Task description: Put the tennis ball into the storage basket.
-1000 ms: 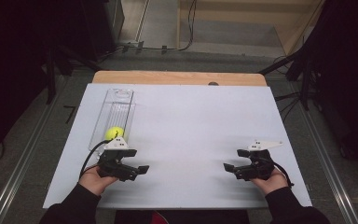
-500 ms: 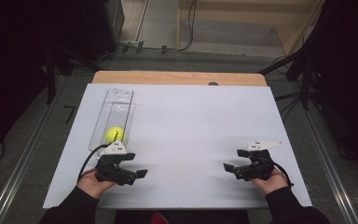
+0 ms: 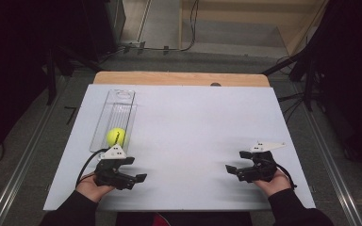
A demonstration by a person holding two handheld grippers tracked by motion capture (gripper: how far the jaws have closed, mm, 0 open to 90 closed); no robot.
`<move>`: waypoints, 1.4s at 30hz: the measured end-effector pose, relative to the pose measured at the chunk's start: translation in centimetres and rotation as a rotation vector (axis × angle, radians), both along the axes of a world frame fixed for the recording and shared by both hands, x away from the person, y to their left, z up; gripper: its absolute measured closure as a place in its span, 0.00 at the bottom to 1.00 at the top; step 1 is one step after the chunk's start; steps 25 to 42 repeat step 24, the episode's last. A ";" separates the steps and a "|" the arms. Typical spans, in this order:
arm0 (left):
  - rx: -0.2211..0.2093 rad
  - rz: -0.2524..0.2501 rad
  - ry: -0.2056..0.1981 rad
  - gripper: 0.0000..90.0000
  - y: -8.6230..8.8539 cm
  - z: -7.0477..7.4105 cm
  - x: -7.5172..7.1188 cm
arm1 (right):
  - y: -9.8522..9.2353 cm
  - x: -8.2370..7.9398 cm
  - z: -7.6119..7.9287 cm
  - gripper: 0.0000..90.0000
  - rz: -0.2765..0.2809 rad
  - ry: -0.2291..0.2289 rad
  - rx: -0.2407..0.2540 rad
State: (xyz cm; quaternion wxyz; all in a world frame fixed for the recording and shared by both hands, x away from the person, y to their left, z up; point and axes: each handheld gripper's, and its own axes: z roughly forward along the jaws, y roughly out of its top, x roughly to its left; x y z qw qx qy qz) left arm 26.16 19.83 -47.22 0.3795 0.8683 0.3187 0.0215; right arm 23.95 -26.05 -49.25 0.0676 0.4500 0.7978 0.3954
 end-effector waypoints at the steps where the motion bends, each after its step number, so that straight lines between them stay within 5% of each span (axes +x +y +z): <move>1: -0.002 0.000 -0.001 0.20 0.0 0.0 0.0 | 0.0 0.0 0.0 0.14 0.000 0.000 -0.001; 42: 0.012 -0.004 0.008 0.20 0.1 -0.2 0.2 | 0.0 0.0 0.0 0.14 0.002 0.000 0.000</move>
